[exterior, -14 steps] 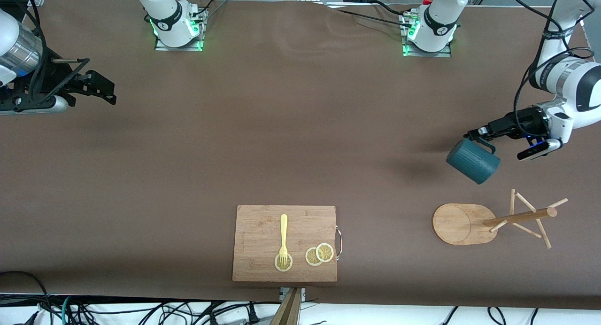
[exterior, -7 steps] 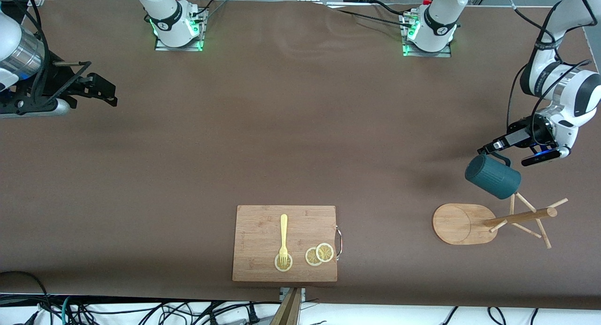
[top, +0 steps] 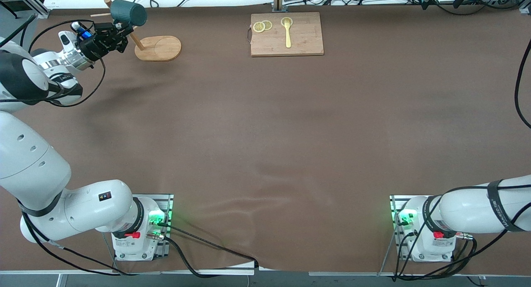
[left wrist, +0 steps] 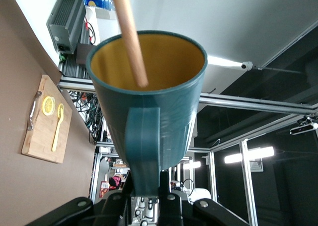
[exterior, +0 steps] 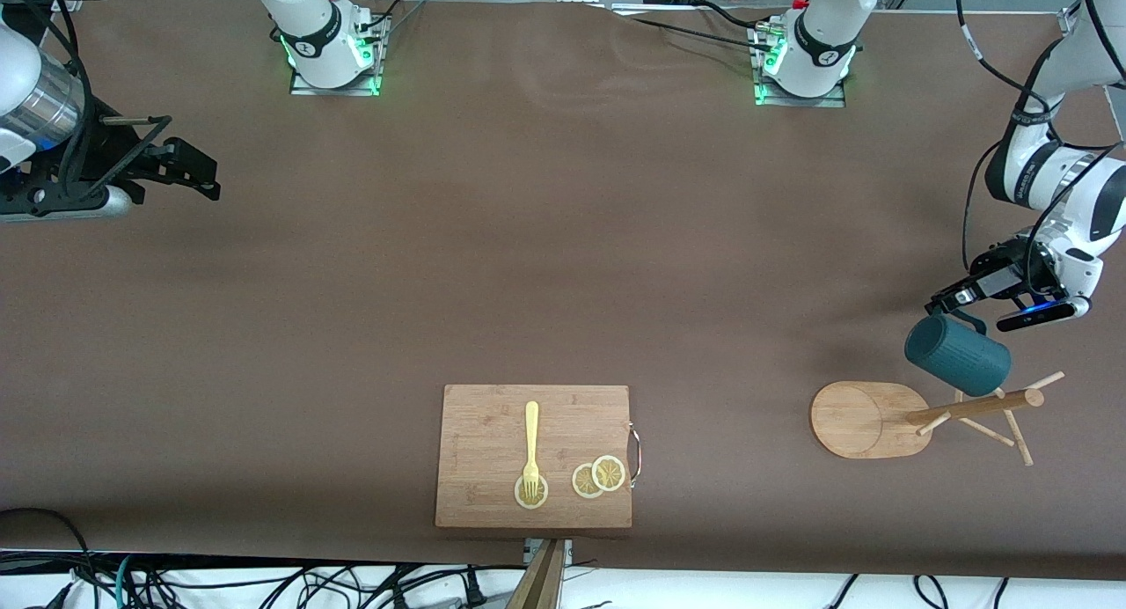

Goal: Pass cup and hang on rack
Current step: 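Lower the mug onto a rack peg with the left gripper, then open the left gripper and withdraw it from the hanging mug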

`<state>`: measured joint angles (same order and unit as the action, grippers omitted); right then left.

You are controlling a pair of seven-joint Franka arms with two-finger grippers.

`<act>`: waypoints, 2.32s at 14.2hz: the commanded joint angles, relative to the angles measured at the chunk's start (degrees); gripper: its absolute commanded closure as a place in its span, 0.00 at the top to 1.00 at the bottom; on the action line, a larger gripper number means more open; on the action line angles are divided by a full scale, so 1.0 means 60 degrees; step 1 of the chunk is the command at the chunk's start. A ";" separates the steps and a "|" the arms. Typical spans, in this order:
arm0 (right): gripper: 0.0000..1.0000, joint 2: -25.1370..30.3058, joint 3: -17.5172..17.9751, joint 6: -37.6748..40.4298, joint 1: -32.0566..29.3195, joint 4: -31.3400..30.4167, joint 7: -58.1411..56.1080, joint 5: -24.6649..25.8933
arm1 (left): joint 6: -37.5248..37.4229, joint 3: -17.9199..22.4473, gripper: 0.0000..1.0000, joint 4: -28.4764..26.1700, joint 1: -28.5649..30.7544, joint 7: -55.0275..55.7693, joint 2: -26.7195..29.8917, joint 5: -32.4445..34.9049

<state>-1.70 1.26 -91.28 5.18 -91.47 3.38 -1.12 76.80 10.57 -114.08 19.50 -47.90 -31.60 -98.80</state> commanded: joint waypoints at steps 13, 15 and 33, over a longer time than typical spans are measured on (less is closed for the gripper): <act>1.00 -0.0083 -0.0005 0.0038 0.0016 0.0187 -0.0079 0.0012 | -0.1051 -0.0033 0.02 0.1274 0.0383 0.0074 -0.1911 -0.1009; 1.00 -0.0083 -0.0005 0.0038 0.0016 0.0201 -0.0079 0.0012 | -0.1051 -0.0033 0.51 0.1274 0.0383 0.0088 -0.1897 -0.0965; 1.00 -0.0083 -0.0005 0.0038 0.0031 0.0187 -0.0021 0.0012 | -0.1418 0.0787 1.00 0.4156 0.0048 0.0393 0.0577 0.8256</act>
<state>-1.81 1.26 -91.31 5.19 -91.44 3.38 -1.13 68.66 15.19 -94.14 21.79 -47.65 -29.87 -56.01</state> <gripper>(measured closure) 0.000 0.000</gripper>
